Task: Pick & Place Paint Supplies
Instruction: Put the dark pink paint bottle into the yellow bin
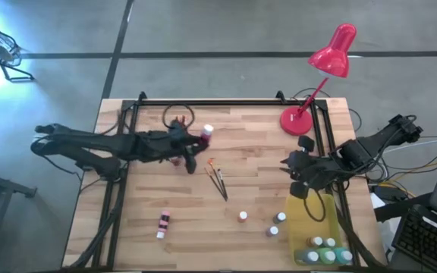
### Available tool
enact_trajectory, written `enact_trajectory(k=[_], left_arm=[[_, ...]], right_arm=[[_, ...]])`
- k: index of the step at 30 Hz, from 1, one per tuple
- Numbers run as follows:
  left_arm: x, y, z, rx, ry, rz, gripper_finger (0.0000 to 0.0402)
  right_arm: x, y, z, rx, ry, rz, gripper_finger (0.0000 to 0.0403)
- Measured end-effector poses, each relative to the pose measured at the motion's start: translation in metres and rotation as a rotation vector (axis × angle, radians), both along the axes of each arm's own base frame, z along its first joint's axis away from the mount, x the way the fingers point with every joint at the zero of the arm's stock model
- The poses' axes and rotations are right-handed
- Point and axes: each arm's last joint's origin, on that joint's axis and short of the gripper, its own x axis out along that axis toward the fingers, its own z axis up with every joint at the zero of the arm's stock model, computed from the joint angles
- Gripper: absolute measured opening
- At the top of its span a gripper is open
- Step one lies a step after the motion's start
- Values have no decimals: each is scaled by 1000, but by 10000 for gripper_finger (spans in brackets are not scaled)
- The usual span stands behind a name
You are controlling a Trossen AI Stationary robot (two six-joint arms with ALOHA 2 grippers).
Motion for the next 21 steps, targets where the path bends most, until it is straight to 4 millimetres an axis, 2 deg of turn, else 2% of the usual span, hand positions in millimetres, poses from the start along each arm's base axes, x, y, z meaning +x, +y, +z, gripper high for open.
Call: enact_trajectory(k=[5,9,14,21], left_arm=[[36,-5,-15,82,-20,-139,109],[62,-4,-19,107,-2,-213,109],[93,-2,-22,104,19,-304,109],[130,-5,-17,141,68,-402,109]], right_arm=[[7,6,19,91,-96,108,115],[8,8,30,125,-140,131,129],[7,7,36,128,-159,138,150],[7,7,39,125,-167,144,182]])
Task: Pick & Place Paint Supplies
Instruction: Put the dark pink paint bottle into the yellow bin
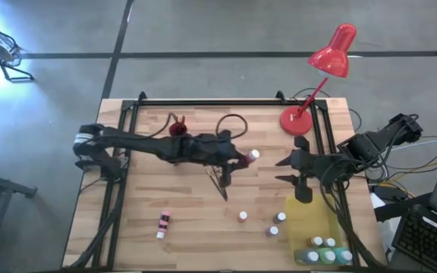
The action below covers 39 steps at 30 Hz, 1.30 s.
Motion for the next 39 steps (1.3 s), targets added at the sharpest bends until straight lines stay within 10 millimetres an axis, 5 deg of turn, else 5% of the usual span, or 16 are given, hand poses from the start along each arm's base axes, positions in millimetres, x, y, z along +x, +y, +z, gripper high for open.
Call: enact_trajectory(k=[13,30,39], left_arm=[[50,-11,1,100,141,-153,109],[56,-17,24,209,71,-201,109],[57,-17,25,215,62,-201,109]], right_arm=[[-1,0,-1,-11,10,3,226],[-1,-1,-2,-18,25,0,254],[1,0,-3,-20,27,-2,237]])
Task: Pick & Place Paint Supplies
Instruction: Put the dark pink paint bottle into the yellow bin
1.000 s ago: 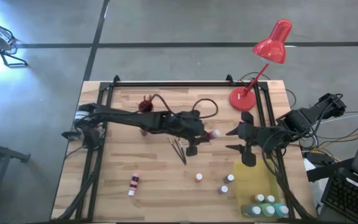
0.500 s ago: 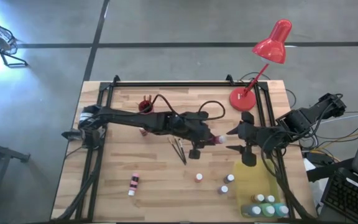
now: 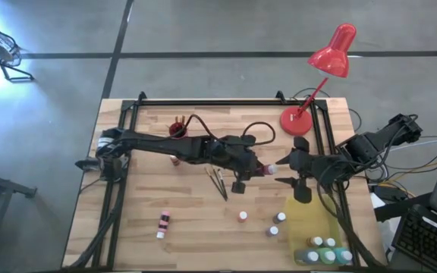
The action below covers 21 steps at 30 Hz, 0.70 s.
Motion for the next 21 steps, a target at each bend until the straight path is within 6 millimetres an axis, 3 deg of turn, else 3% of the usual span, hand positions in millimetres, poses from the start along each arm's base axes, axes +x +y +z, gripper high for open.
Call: enact_trajectory(k=[8,21], left_arm=[[0,1,2,-8,6,5,109],[-3,1,-5,-21,76,16,108]], right_arm=[[16,7,-10,-73,38,-2,226],[31,9,0,-131,102,-29,219]])
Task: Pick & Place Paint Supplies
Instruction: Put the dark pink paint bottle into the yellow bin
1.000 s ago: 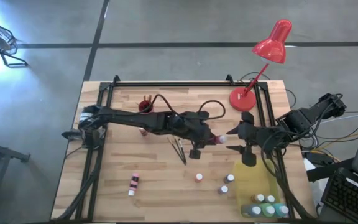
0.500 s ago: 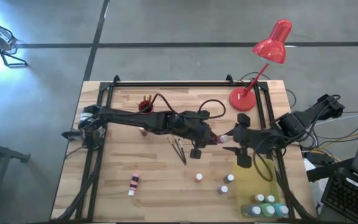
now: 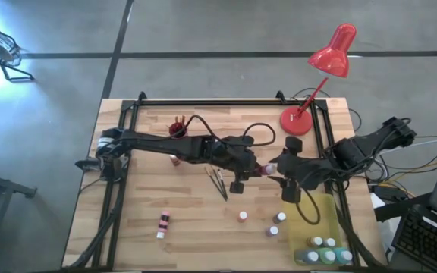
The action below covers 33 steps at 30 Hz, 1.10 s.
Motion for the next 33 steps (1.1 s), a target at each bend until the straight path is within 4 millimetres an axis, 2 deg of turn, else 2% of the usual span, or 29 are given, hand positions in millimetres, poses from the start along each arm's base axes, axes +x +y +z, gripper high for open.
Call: enact_trajectory(k=[13,23,29,33], left_arm=[[0,0,-1,-2,6,0,108],[0,0,-1,3,9,-2,108],[-1,0,-1,2,10,-2,108],[-1,0,-2,-15,25,8,144]], right_arm=[[9,2,-7,-24,45,-6,179],[7,-1,-5,-13,36,-9,115],[7,-1,-5,-13,37,-9,114],[7,-1,-5,-2,45,0,114]])
